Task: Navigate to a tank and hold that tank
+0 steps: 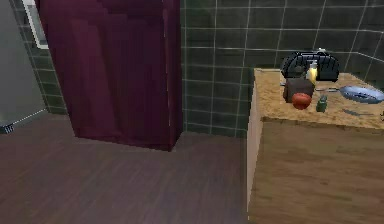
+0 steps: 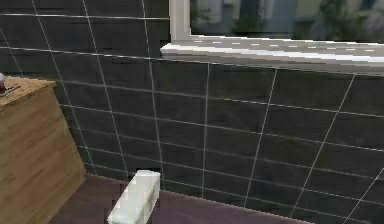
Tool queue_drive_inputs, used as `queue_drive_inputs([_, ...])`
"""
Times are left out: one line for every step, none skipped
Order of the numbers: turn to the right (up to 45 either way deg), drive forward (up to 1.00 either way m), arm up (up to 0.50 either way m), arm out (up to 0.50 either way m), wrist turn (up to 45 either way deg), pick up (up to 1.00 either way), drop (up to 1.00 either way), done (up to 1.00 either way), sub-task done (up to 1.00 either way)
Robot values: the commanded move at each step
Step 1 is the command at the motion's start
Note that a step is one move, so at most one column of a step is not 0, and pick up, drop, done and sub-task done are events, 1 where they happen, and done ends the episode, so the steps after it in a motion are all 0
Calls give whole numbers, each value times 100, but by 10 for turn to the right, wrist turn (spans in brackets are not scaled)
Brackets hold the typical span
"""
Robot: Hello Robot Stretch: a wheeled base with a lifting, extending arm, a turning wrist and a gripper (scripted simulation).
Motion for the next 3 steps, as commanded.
queue_drive_inputs([-180,0,0,0,0,0,0,0,0])
queue_drive_inputs([0,0,22,0,0,0,0,0,0])
queue_drive_inputs([0,0,0,46,0,0,0,0,0])
